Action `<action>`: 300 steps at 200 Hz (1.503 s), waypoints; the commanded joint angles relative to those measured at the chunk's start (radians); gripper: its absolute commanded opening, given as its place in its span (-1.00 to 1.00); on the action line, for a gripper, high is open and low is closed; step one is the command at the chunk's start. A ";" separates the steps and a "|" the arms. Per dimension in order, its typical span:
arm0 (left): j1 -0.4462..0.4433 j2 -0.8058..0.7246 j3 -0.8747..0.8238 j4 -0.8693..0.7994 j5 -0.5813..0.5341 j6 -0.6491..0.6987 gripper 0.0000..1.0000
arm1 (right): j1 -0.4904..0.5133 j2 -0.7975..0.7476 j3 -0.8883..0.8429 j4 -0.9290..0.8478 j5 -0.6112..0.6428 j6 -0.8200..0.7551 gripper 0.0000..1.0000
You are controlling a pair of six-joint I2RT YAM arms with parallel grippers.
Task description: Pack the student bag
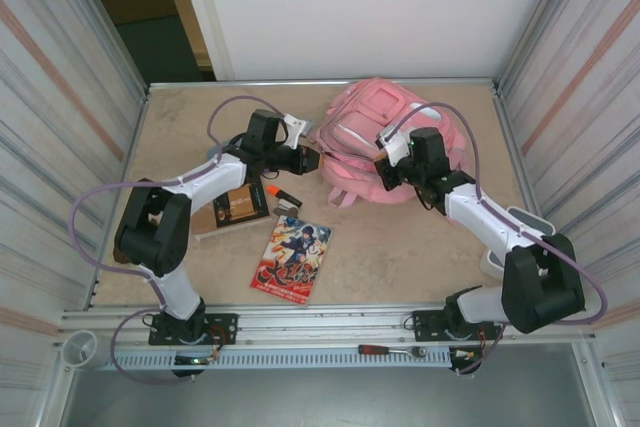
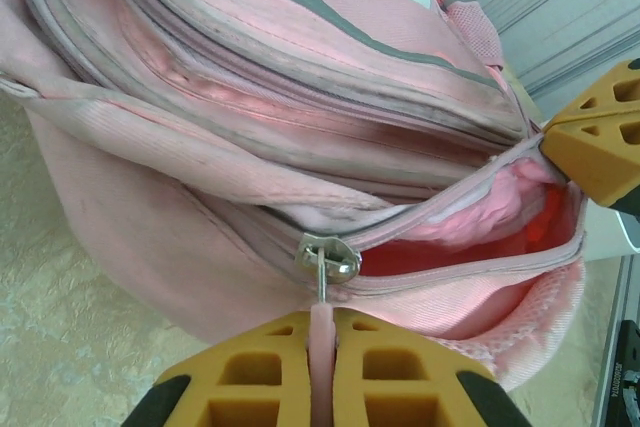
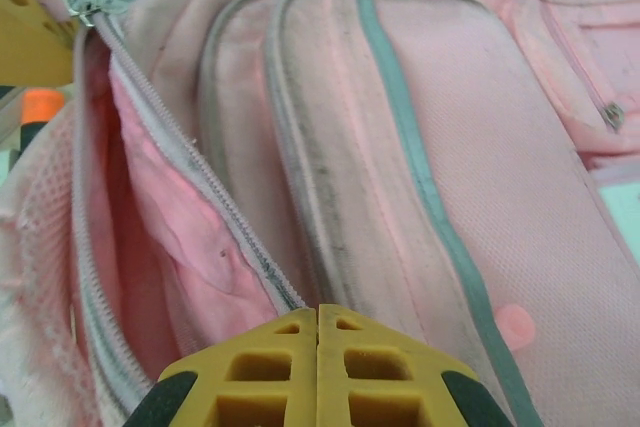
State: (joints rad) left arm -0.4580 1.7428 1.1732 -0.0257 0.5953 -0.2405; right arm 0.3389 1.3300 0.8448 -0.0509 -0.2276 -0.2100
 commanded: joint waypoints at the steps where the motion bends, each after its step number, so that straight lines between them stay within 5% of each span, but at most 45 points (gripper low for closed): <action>1: 0.039 -0.048 0.003 0.040 -0.002 -0.009 -1.00 | -0.038 -0.035 -0.007 -0.071 0.109 0.097 -1.00; 18: 0.039 -0.065 -0.012 0.077 0.053 -0.030 -1.00 | -0.013 -0.045 0.008 -0.090 0.052 0.136 -0.96; 63: 0.017 -0.118 -0.030 0.097 0.120 -0.053 -1.00 | 0.138 -0.075 0.055 -0.120 0.001 0.139 0.12; 106: -0.006 -0.133 -0.026 0.085 0.118 -0.046 -1.00 | 0.233 0.087 0.191 -0.146 0.040 0.079 0.45; 125: -0.009 -0.139 -0.027 0.081 0.113 -0.043 -1.00 | 0.242 0.160 0.255 -0.155 0.037 0.049 0.35; 155: -0.009 -0.150 -0.029 0.070 0.078 -0.042 -1.00 | 0.242 0.220 0.331 -0.216 0.025 0.009 -0.54; 191: 0.032 -0.183 -0.044 0.045 -0.018 -0.059 -1.00 | 0.213 0.136 0.304 -0.271 0.040 -0.048 -1.00; 256: 0.119 -0.272 -0.058 0.006 -0.082 -0.071 -1.00 | 0.169 0.096 0.434 -0.339 -0.091 -0.181 -1.00; 300: 0.117 -0.285 -0.072 -0.003 -0.078 -0.085 -1.00 | 0.094 0.034 0.375 -0.426 0.004 -0.168 -1.00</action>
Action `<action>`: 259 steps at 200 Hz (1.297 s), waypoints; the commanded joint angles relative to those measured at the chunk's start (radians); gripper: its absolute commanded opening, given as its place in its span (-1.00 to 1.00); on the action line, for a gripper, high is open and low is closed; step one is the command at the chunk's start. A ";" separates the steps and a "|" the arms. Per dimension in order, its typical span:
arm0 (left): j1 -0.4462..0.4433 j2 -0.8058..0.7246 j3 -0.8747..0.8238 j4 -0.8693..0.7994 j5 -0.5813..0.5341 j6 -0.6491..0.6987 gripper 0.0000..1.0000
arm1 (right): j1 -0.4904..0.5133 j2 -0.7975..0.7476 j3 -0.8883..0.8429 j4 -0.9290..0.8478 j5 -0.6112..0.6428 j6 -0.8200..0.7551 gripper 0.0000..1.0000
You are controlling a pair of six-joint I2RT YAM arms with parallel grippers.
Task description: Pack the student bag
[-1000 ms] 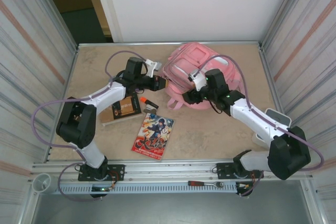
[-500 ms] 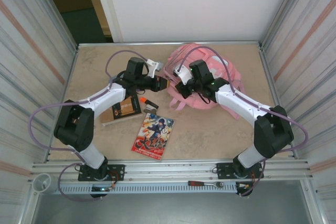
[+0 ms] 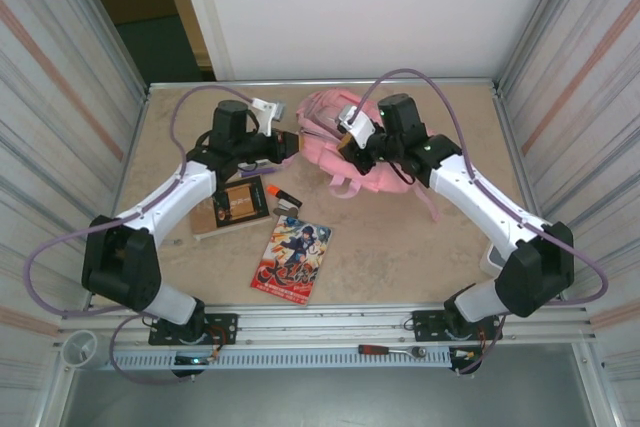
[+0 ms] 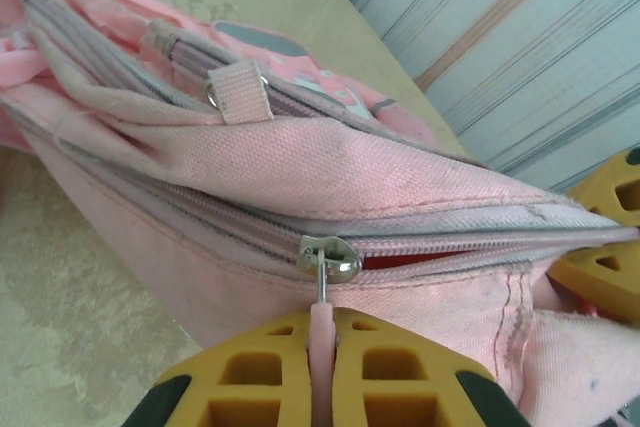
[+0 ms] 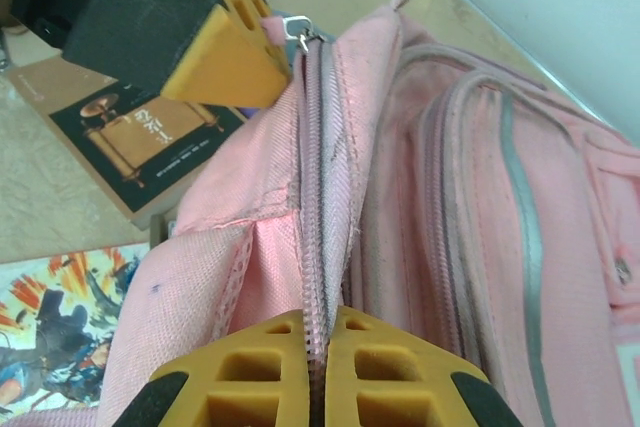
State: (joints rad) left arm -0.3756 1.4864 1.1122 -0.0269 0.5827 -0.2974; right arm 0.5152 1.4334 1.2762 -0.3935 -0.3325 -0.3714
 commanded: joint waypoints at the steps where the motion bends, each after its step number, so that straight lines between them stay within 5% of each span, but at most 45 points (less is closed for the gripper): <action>1: 0.035 -0.027 -0.011 -0.002 -0.063 -0.029 -1.00 | -0.085 -0.072 -0.062 -0.084 0.111 -0.004 -1.00; 54: -0.058 0.016 0.025 0.005 0.022 -0.026 -1.00 | -0.106 -0.202 -0.244 -0.064 0.296 0.191 -0.66; 99: -0.155 0.038 0.054 0.022 0.060 -0.028 -1.00 | -0.029 -0.259 -0.242 -0.008 0.118 0.207 0.13; 144: -0.195 0.051 0.081 0.014 0.060 -0.020 -1.00 | 0.023 -0.126 -0.164 0.030 0.024 0.172 0.31; 170: -0.198 0.043 0.073 0.010 0.054 -0.022 -1.00 | 0.014 -0.040 -0.126 0.009 0.067 0.129 0.17; 196: -0.189 0.032 0.059 -0.005 0.016 -0.004 -1.00 | -0.011 -0.053 -0.145 -0.005 0.084 0.120 -0.62; 212: -0.157 0.032 0.045 -0.007 0.011 -0.008 -1.00 | -0.044 -0.104 -0.182 -0.011 0.090 0.120 -0.89; 259: -0.030 0.061 0.017 0.015 0.018 -0.017 -1.00 | -0.131 -0.248 -0.337 0.013 0.064 0.222 -0.94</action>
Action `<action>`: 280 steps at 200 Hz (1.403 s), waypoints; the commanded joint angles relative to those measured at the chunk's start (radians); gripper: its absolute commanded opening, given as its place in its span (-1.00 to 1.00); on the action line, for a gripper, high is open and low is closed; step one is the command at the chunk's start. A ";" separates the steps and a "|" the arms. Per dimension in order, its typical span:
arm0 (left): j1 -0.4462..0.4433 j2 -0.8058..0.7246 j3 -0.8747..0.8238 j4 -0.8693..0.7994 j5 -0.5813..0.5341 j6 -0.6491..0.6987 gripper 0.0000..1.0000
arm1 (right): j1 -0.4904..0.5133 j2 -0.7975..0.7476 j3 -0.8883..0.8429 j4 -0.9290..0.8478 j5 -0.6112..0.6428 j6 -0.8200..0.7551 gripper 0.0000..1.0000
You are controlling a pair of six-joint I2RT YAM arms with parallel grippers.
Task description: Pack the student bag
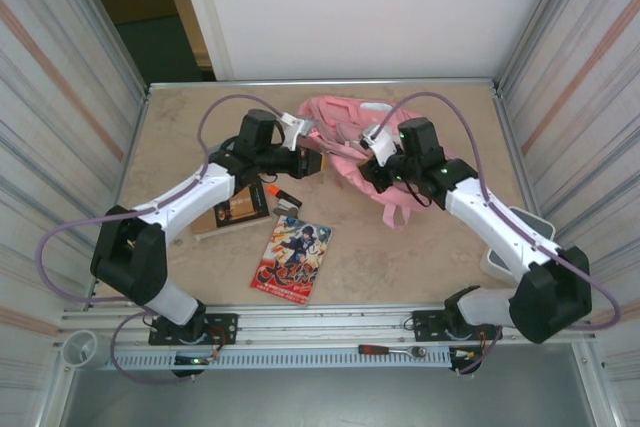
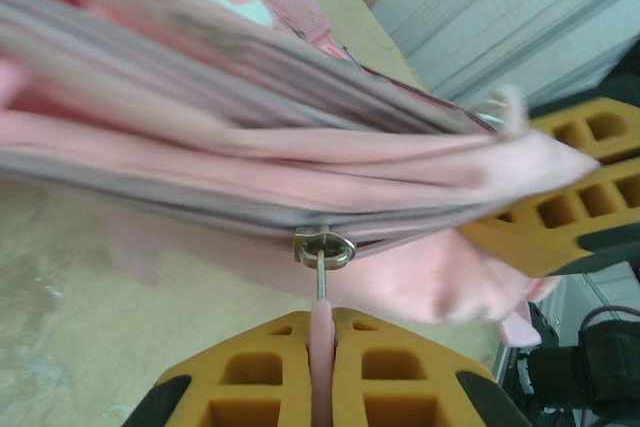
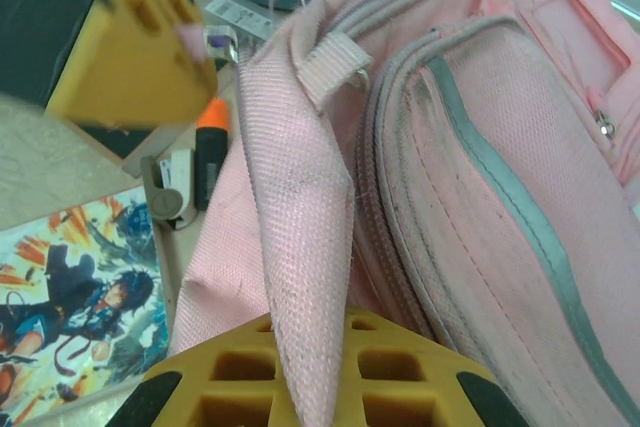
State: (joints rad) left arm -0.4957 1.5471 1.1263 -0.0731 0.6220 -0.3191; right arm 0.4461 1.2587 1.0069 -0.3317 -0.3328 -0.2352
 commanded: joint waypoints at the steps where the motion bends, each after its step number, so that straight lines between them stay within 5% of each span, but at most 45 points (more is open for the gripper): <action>1: 0.091 0.003 0.005 0.061 -0.020 0.005 -1.00 | -0.062 -0.076 -0.071 -0.049 0.065 0.088 -0.94; 68: 0.081 0.076 0.064 0.052 -0.010 0.019 -1.00 | -0.089 -0.109 -0.087 -0.092 0.106 0.197 -0.56; 109: 0.025 0.053 0.061 0.053 -0.004 0.016 -1.00 | 0.046 -0.040 -0.003 -0.083 0.151 0.111 0.12; 156: -0.023 0.047 0.073 0.036 -0.010 0.018 -1.00 | 0.163 0.185 0.156 -0.075 0.217 0.041 0.35; 208: -0.024 0.037 0.071 0.022 -0.032 0.027 -1.00 | 0.183 0.246 0.149 -0.057 0.253 0.051 0.26; 253: 0.014 0.030 0.047 0.038 -0.025 0.020 -1.00 | 0.157 0.161 0.037 -0.058 0.314 0.066 -0.71; 280: 0.068 0.032 0.023 0.046 -0.025 0.023 -1.00 | 0.117 0.095 -0.017 -0.055 0.278 0.087 -1.00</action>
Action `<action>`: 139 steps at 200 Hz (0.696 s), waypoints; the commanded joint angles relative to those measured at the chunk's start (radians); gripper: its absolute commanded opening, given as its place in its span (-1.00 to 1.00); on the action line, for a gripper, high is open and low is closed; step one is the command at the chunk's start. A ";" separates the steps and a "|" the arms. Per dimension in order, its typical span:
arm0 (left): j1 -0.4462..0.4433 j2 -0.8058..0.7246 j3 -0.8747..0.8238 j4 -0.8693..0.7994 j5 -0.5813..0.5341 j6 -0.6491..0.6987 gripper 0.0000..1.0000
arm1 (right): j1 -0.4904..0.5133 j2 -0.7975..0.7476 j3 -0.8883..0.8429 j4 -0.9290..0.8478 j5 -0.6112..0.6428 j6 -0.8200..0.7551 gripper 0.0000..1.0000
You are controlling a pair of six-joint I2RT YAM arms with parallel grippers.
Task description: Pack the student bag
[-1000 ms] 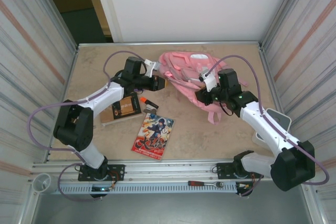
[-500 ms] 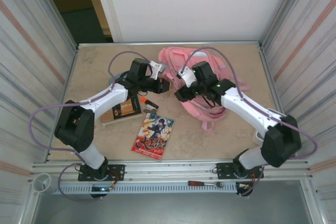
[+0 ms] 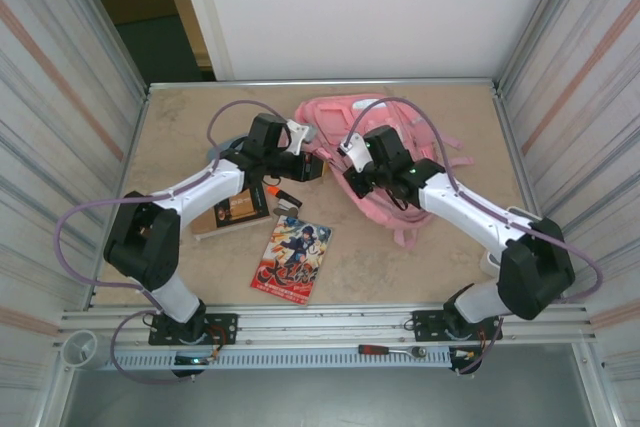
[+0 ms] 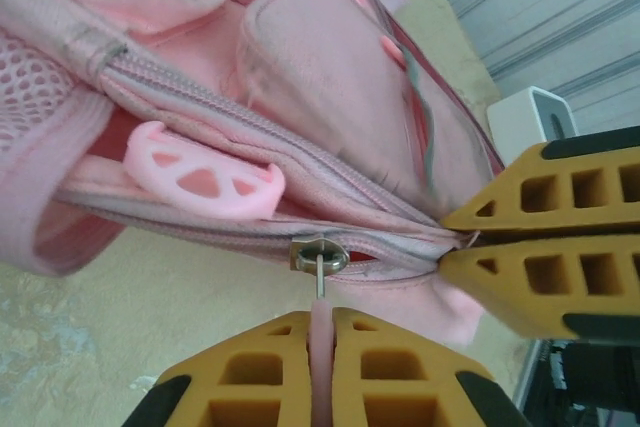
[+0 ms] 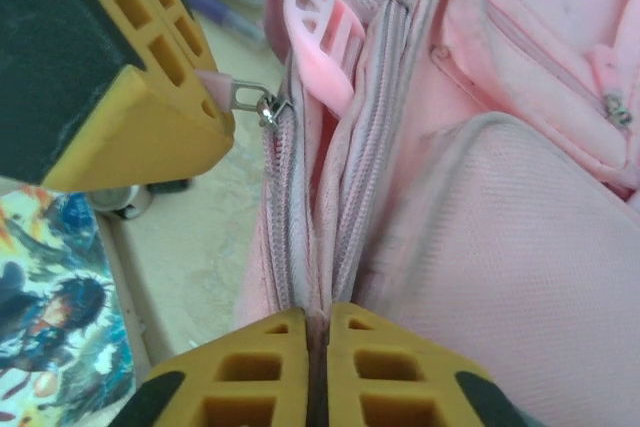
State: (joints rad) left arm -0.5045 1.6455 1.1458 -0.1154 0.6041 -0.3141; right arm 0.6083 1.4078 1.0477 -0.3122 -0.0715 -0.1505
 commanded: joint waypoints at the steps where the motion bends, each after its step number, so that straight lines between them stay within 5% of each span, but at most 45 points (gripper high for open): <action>1: 0.079 -0.065 0.004 0.089 -0.007 0.020 -1.00 | -0.047 -0.056 -0.060 -0.074 0.013 0.003 -1.00; 46: 0.126 0.023 0.033 0.088 -0.045 0.028 -1.00 | -0.049 -0.064 -0.072 0.002 -0.100 0.063 -1.00; 116: 0.126 0.171 0.170 0.097 0.060 0.035 -0.99 | 0.029 0.078 0.040 0.089 -0.182 0.257 -0.88; 126: 0.126 0.198 0.201 0.090 0.066 0.036 -0.96 | 0.035 0.094 0.054 0.080 -0.183 0.270 -0.79; 139: 0.127 0.245 0.255 0.067 0.071 0.039 -0.92 | 0.026 0.108 0.074 0.037 -0.142 0.288 -0.43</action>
State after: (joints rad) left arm -0.3862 1.8385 1.2865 -0.1020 0.6445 -0.3000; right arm 0.6144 1.4956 1.0641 -0.2317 -0.1860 0.0662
